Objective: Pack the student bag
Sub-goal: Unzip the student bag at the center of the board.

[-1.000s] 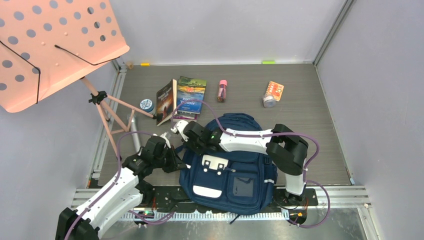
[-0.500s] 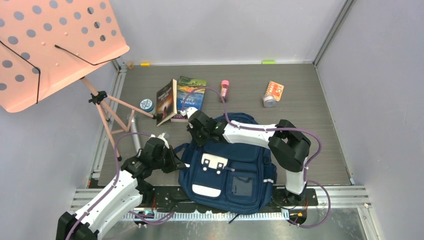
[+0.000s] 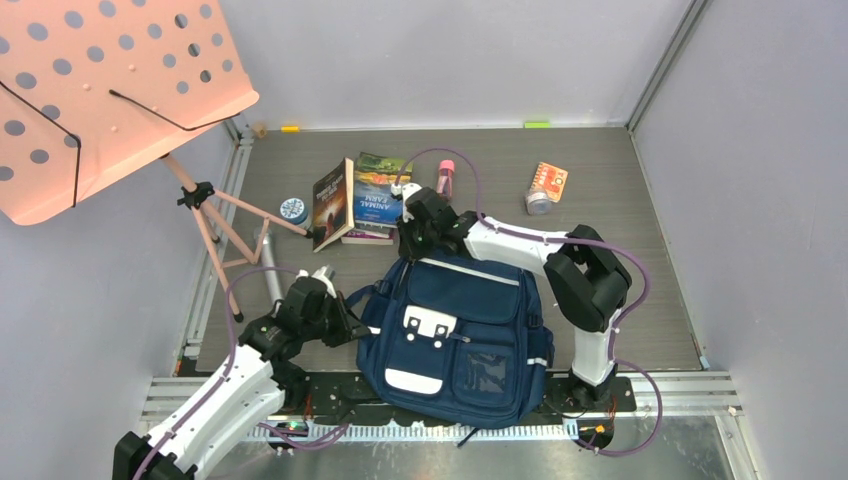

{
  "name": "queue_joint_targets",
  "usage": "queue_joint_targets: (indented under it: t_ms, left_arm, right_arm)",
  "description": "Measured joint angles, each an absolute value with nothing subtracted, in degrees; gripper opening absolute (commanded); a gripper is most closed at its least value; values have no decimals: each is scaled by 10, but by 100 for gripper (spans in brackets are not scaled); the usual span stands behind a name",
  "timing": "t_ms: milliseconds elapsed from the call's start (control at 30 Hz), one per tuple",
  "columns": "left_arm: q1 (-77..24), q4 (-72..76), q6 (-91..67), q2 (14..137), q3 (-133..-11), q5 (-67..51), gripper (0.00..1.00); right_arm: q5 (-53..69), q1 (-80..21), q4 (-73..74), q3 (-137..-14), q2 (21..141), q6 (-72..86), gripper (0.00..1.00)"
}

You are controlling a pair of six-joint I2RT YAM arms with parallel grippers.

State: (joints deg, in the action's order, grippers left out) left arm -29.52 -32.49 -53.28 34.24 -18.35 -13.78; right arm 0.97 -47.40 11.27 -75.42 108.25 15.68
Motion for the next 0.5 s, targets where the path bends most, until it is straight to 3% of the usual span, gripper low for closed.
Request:
queue_joint_targets:
  t_ms: [200,500]
  left_arm:
    - [-295,-328,-535,338,-183,-136,0]
    - [-295,-331,-536,334,-183,-130,0]
  right_arm:
    - [44,-451,111,-762,1082,154,1]
    - [-16,-437,126,-791,1093,151,1]
